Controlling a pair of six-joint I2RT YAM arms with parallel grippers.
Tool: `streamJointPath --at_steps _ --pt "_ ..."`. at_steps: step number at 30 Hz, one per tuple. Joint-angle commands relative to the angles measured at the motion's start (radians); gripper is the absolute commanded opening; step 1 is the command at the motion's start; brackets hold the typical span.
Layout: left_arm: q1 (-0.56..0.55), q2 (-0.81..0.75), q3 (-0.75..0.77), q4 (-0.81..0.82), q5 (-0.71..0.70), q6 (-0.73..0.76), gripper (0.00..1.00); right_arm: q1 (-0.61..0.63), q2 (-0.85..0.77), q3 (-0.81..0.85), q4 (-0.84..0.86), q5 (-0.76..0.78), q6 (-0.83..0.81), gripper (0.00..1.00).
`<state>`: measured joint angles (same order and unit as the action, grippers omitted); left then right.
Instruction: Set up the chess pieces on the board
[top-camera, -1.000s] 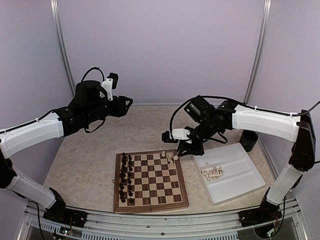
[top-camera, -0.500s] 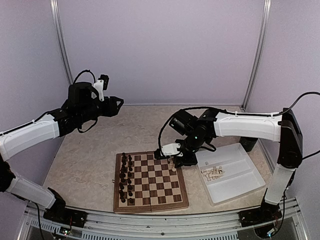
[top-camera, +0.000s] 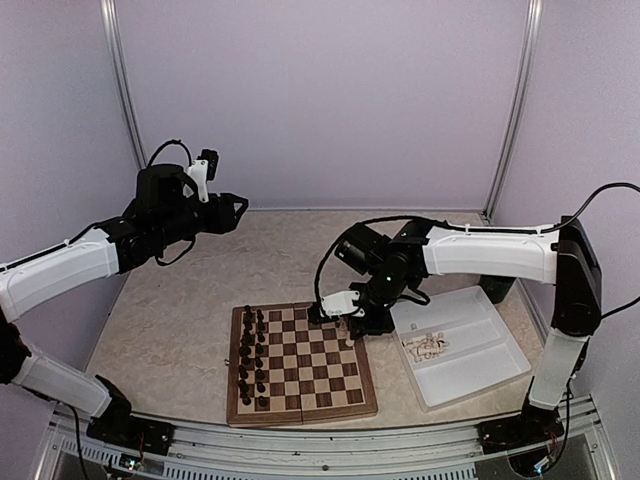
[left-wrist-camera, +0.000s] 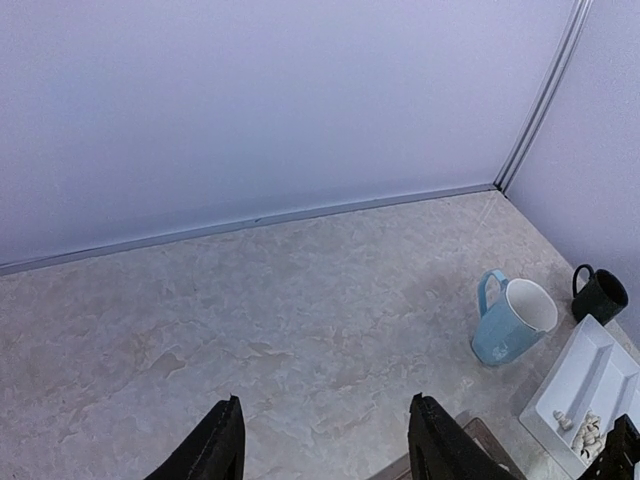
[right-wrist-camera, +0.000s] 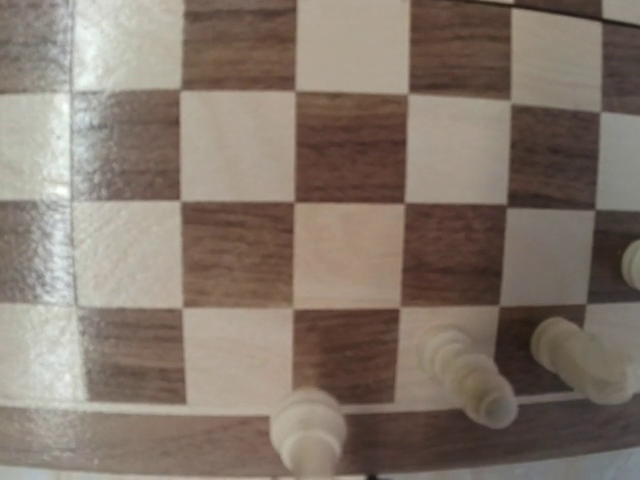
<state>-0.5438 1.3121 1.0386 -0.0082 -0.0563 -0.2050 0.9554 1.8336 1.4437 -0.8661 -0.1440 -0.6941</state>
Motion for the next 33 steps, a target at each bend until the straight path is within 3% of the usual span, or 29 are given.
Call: streamJointPath --at_steps 1,26,33 --pt "0.005 -0.007 0.001 0.011 0.016 -0.003 0.56 0.022 0.020 0.028 -0.015 0.018 -0.001 0.00" --pt "0.005 -0.004 0.004 0.011 0.042 0.002 0.56 0.031 0.102 0.071 0.005 0.053 0.024 0.03" --pt "0.005 -0.004 0.004 0.011 0.048 0.005 0.56 0.032 0.110 0.070 0.010 0.059 0.026 0.12"
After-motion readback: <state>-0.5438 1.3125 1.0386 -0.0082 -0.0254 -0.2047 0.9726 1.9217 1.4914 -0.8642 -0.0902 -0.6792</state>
